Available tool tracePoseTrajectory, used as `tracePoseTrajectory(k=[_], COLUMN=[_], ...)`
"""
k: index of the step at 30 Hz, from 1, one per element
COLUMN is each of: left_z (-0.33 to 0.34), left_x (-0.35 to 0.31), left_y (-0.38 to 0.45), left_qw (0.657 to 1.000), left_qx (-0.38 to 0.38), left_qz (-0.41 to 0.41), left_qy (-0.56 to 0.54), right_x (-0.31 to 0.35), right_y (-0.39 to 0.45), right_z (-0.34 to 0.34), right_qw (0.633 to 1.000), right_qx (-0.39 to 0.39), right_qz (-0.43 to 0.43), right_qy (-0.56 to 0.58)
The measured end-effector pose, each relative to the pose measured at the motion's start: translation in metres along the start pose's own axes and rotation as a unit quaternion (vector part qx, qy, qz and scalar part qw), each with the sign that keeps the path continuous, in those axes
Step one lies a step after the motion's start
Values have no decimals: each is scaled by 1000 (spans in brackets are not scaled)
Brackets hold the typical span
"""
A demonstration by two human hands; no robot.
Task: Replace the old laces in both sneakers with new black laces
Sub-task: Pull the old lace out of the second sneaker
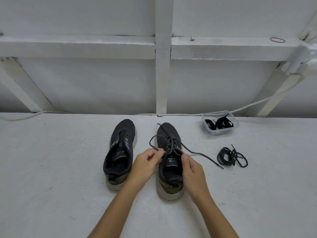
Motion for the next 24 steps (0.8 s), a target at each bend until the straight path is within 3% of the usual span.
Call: tracePoseTrajectory(k=[6, 12, 17, 21, 24], left_z=[10, 24, 17, 22, 12], left_x=[-9, -11, -1, -3, -7], left_y=[1, 7, 12, 7, 12], left_qw=[990, 999, 991, 999, 998], left_qx=[-48, 31, -38, 39, -48], left_qz=[-16, 33, -29, 15, 9], left_qy=[-129, 1, -126, -4, -43], right_x=[10, 5, 11, 10, 10], right_y=[0, 5, 2, 0, 0], right_z=[-18, -23, -22, -18, -19], right_qw=[999, 999, 998, 999, 999], right_qx=[-35, -24, -40, -39, -36], right_qz=[-30, -29, -31, -31, -21], right_qy=[-10, -27, -24, -18, -10])
Point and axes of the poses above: each hand's wrist, its own y-axis towards the middle knuckle, its own z-axis out of the palm, x = y × z, the point moved 8 cm from there along y, towards the middle knuckle, and after that the axes turned 4 degrees about y, right-handed, at the moved point
